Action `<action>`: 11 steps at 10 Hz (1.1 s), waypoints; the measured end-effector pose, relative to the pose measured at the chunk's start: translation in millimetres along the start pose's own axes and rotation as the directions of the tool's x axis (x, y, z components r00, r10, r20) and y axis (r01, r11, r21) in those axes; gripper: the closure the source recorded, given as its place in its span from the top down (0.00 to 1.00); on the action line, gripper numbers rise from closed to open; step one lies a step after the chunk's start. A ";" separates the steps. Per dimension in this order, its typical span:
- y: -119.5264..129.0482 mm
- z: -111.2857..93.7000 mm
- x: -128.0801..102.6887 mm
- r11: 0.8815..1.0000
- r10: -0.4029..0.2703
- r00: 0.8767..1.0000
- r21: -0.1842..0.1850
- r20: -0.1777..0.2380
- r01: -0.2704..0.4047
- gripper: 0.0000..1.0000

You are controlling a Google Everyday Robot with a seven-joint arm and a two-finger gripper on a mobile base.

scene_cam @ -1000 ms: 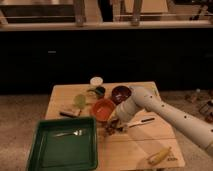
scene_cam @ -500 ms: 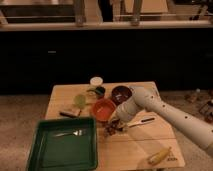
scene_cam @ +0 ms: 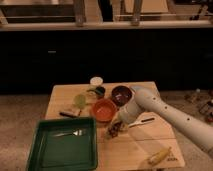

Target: Place grapes in table surface

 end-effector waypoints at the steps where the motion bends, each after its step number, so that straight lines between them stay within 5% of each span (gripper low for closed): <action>1: 8.0 2.6 0.0 1.000 0.007 1.000 -0.008 0.010 -0.007 0.00; 6: 43.6 10.0 -7.6 0.995 0.052 0.997 -0.087 0.060 -0.047 0.04; 11: 61.2 16.3 -23.0 0.987 0.074 0.992 -0.148 0.102 -0.058 0.52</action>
